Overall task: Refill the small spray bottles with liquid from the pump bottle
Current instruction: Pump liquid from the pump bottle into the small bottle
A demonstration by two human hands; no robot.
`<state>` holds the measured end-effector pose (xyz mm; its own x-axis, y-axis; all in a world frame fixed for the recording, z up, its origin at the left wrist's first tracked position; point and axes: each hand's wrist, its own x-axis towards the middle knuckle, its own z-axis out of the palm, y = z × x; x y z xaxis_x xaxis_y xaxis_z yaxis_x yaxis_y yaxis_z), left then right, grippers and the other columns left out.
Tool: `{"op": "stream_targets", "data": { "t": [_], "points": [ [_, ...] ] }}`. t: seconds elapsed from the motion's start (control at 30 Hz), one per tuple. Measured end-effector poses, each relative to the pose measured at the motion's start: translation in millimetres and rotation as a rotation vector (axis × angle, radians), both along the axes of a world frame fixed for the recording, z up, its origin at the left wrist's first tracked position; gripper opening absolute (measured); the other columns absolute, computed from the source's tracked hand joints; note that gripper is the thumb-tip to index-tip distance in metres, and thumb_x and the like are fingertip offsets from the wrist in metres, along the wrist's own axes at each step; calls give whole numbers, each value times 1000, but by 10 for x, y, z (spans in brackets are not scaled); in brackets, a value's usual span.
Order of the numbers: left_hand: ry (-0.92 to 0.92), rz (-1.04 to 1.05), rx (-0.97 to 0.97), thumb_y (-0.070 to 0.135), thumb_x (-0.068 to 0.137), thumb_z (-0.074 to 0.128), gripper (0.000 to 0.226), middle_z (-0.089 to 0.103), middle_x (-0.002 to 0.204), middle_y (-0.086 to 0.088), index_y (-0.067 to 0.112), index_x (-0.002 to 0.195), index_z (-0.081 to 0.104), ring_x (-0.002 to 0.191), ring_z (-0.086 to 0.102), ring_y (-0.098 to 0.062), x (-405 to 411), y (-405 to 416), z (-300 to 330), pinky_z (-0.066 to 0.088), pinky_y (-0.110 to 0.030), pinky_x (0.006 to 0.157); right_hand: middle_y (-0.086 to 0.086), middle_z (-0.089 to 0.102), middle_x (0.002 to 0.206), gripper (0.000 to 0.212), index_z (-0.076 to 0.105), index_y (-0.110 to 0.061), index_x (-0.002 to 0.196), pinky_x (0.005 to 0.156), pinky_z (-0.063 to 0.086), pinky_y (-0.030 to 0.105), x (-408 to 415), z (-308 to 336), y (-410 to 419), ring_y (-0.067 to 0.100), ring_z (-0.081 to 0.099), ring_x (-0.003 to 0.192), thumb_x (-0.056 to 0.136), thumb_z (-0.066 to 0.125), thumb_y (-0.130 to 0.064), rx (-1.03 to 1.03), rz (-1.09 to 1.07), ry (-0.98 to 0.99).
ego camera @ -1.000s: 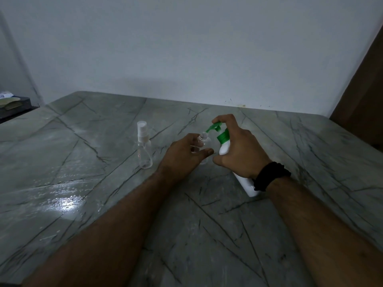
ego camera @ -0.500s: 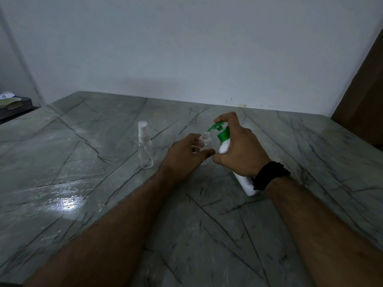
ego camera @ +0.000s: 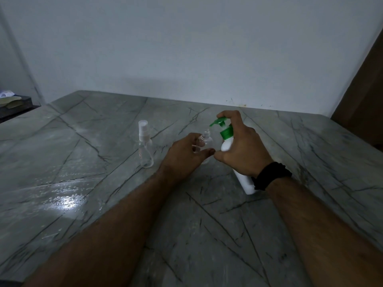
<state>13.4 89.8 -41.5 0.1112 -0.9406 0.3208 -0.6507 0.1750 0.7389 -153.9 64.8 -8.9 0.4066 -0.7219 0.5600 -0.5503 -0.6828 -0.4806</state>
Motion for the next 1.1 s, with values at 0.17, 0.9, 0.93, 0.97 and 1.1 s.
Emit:
{"op": "stream_targets", "data": {
  "t": [0.17, 0.9, 0.93, 0.97, 1.1],
  "points": [
    [12, -6, -2, 45, 85, 67, 52, 64, 123, 2, 20, 129, 53, 103, 61, -10, -9, 19, 13, 48, -25, 86, 3, 64, 93, 76, 40, -25, 127, 67, 55, 40, 8, 13, 2, 18, 62, 74, 65, 83, -18, 20, 21, 1],
    [-15, 23, 9, 51, 83, 67, 57, 63, 123, 2, 21, 129, 52, 101, 59, -9, 5, -28, -27, 48, -24, 82, 3, 64, 92, 78, 40, -27, 128, 67, 56, 40, 11, 20, 13, 18, 62, 73, 64, 83, -18, 34, 36, -14],
    [-18, 25, 12, 51, 83, 67, 57, 63, 123, 2, 21, 129, 52, 100, 59, -9, 6, -31, -29, 48, -24, 81, 2, 64, 94, 77, 40, -27, 126, 67, 56, 40, 10, 20, 8, 17, 63, 73, 64, 83, -18, 39, 36, -17],
    [-19, 25, 15, 51, 83, 67, 57, 63, 123, 2, 21, 129, 52, 101, 59, -9, 6, -34, -30, 48, -25, 82, 2, 64, 95, 76, 40, -26, 125, 68, 56, 40, 7, 18, 3, 17, 63, 74, 64, 83, -18, 42, 38, -24],
    [-8, 19, 10, 50, 82, 68, 59, 63, 125, 1, 20, 131, 52, 106, 61, -13, 4, -33, -26, 52, -31, 88, 4, 64, 95, 78, 39, -28, 129, 71, 56, 42, -16, 0, 2, 20, 63, 76, 64, 83, -19, 36, 37, -41]
  ]
}}
